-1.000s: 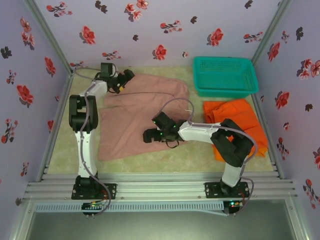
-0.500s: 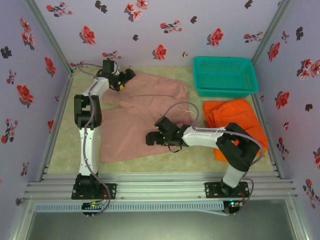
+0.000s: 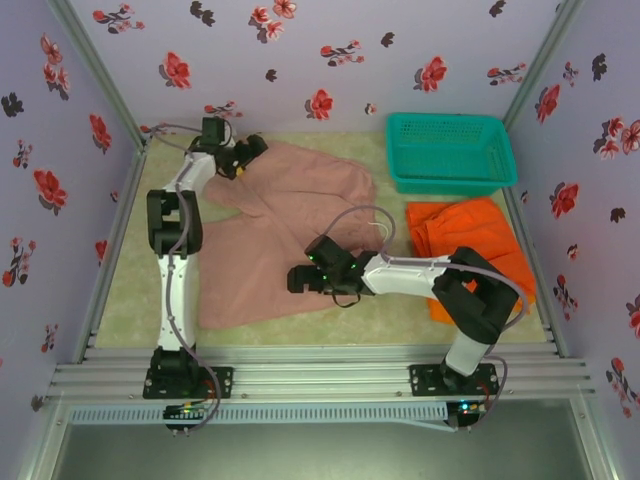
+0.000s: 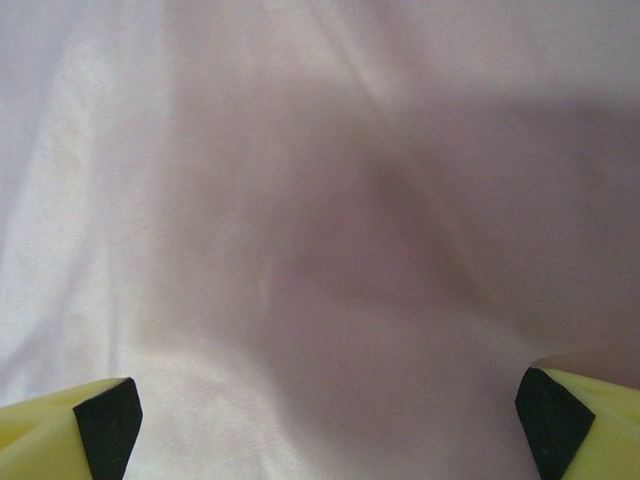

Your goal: Fold and stack the shorts

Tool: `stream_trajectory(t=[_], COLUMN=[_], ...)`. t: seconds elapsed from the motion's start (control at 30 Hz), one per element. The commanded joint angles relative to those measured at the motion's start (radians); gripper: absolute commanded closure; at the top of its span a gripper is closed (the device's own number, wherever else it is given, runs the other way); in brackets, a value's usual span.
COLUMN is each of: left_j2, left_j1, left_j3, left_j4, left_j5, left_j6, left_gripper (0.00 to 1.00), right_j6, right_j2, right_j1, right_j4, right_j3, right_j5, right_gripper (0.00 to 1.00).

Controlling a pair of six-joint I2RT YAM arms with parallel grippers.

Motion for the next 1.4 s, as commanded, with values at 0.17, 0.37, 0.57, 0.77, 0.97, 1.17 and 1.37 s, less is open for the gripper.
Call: stream_trajectory(t=[0.17,0.37,0.57,0.77,0.97,1.17,1.37], left_j2=[-0.542,-0.947,-1.25,-1.445,-1.626,-1.686,-1.685], left_j1=[0.068,0.085,0.085,0.083,0.082,0.076,0.06], left_j3=[-0.415,-0.881,-1.258,-1.491,-1.569,-1.603,-1.627], left_j4=[0.185,0.178,0.006,-0.151,-0.349,-0.574,-0.696], left_j5=[-0.005,-0.083,-0.25,-0.268,-0.29,-0.315,-0.34], left_j6=[-0.059,-0.122,-0.159,-0.245,-0.316,-0.413,-0.495], left_gripper=[0.0,0.01,0.01,0.0,0.01,0.11,0.19], right_j6=[-0.051,-0.079,-0.042,-0.036,-0.031,-0.034,-0.041], right_j2=[-0.108,-0.23,-0.334,-0.36,-0.345,-0.328,-0.332], right_j1=[0.012,-0.026,-0.143,-0.232,-0.285,-0.315,-0.34], right_j4=[-0.194,-0.333,-0.335,-0.297,-0.241,-0.216,-0.216], right_j3=[0.159,0.147,0.01,-0.08,-0.13,-0.143,-0.148], right_j5=[0.059,0.192,0.195,0.175,0.143,0.123,0.118], right_gripper=[0.01,0.01,0.01,0.01,0.01,0.01,0.01])
